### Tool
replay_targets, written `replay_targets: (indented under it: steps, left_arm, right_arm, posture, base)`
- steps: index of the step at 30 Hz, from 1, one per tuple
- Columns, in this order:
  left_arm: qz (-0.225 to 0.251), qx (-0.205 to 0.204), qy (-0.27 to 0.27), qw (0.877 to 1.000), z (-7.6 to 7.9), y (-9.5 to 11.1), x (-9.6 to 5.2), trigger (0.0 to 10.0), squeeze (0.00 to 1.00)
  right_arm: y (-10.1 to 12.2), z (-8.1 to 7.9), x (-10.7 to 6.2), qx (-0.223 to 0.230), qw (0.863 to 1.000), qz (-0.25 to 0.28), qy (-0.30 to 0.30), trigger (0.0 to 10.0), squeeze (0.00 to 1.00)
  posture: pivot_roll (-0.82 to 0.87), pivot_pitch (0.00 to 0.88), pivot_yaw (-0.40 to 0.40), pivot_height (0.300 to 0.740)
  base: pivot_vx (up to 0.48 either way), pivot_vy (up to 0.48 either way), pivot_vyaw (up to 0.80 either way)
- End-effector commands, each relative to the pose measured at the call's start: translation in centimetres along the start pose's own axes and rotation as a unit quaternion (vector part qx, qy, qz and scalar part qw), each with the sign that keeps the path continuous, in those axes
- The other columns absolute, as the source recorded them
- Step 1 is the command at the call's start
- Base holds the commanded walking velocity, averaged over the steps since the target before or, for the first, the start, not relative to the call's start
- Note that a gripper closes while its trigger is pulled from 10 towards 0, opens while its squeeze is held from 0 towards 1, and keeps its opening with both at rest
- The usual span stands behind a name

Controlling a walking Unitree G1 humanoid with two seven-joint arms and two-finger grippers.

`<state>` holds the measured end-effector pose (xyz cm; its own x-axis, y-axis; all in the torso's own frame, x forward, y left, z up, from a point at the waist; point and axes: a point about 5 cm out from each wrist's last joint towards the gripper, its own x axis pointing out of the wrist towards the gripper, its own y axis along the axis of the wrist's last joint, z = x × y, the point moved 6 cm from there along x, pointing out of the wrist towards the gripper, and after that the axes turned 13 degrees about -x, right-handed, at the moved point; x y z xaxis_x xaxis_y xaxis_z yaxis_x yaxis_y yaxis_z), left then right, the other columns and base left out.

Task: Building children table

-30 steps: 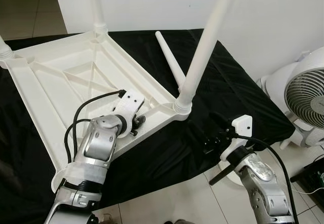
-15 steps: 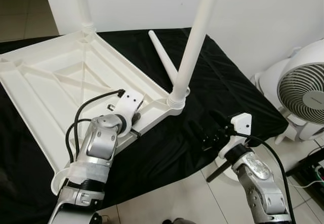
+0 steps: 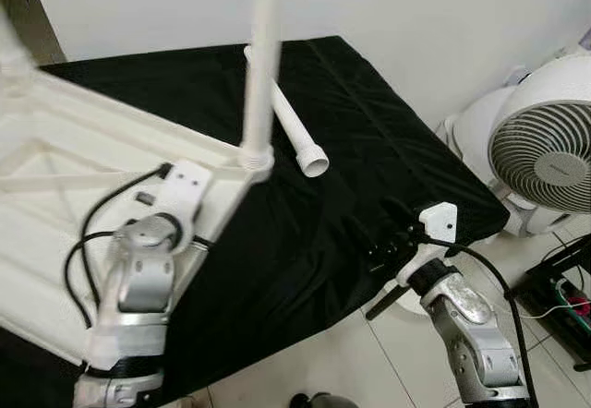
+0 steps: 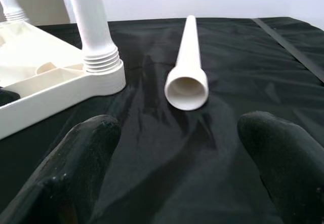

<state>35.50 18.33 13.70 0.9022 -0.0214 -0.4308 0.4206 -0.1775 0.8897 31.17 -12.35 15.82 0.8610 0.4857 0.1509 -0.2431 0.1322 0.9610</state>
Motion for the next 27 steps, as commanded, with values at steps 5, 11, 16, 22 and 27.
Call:
replay_targets:
  steps: [5, 11, 16, 22, 27]
  left_arm:
    - [0.050, 0.041, 0.127, 0.990, -1.1, 0.9, 1.1, 10.0, 0.00]
    - [0.128, 0.006, 0.032, 0.991, 3.4, 4.2, 1.0, 10.0, 0.00]
    - [0.193, -0.036, -0.045, 0.980, 5.7, 7.0, -0.4, 10.0, 0.86]
    - [0.235, -0.028, -0.086, 0.968, 6.1, 8.7, -1.6, 10.0, 0.00]
    - [0.256, 0.000, -0.119, 0.959, 5.3, 9.2, -3.1, 10.0, 0.00]
  right_arm:
    - [-0.5, -0.2, 0.2, -0.005, 1.000, -0.010, 0.013, 10.0, 0.00]
    - [-0.5, 0.1, 0.2, -0.007, 1.000, -0.011, 0.006, 10.0, 0.00]
    - [-0.7, 0.6, 0.0, -0.006, 1.000, -0.012, -0.017, 10.0, 0.00]
    - [-0.7, 0.5, 0.1, -0.003, 1.000, -0.011, -0.019, 10.0, 0.00]
    - [-0.6, 0.3, 0.4, -0.001, 1.000, -0.008, -0.016, 10.0, 0.00]
  posture:
    - [0.07, 0.097, -0.096, 0.740]
    - [0.06, 0.094, -0.084, 0.740]
    - [0.06, 0.095, -0.071, 0.740]
    - [0.07, 0.094, -0.069, 0.740]
    - [0.08, 0.094, -0.071, 0.740]
  base:
    - [0.000, 0.000, 0.00]
    - [0.000, 0.000, 0.00]
    - [0.000, 0.000, 0.00]
    - [0.000, 0.000, 0.00]
    - [0.000, 0.000, 0.00]
